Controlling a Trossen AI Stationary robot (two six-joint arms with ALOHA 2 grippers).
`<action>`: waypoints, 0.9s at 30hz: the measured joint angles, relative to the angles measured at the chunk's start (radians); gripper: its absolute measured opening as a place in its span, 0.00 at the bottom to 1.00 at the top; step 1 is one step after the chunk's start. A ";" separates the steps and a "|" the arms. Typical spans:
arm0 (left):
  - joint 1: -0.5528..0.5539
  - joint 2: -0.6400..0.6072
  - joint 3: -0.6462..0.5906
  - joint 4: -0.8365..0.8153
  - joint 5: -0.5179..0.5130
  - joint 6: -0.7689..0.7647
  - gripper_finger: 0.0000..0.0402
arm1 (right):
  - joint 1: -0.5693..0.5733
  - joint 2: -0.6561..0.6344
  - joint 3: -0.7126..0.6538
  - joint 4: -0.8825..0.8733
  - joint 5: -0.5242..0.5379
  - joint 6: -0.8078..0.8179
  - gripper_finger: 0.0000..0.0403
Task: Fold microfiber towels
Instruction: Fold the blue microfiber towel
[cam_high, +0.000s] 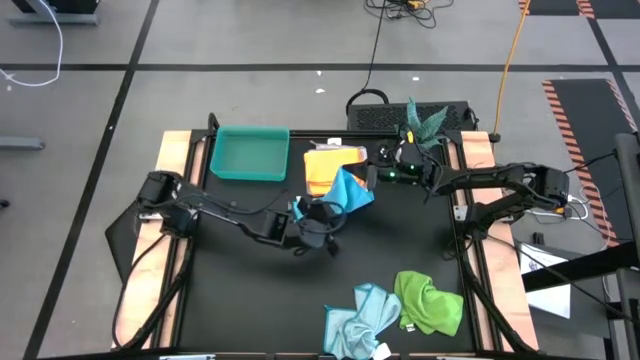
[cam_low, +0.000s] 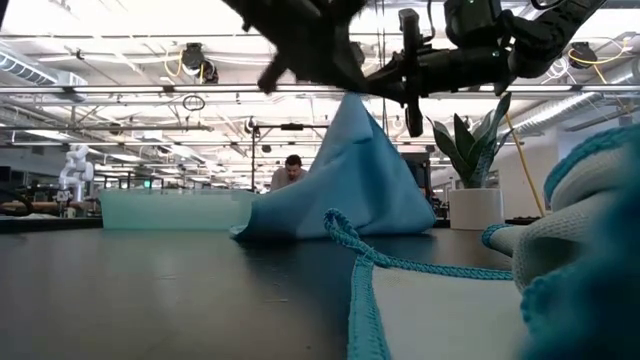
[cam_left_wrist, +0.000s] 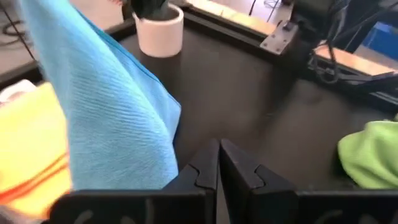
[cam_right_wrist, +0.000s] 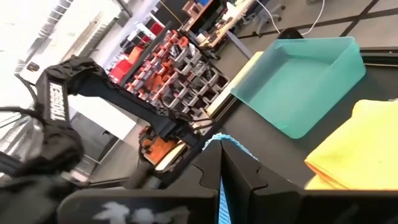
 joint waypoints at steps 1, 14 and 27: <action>0.008 0.018 0.000 0.023 0.015 0.000 0.04 | 0.002 0.000 0.000 0.000 0.000 0.003 0.00; 0.056 0.029 0.153 -0.442 -0.165 0.038 0.04 | 0.068 0.000 0.000 -0.019 -0.029 0.027 0.00; 0.113 0.016 0.218 -0.793 -0.192 -0.143 0.04 | 0.077 0.000 0.000 -0.025 -0.083 0.032 0.00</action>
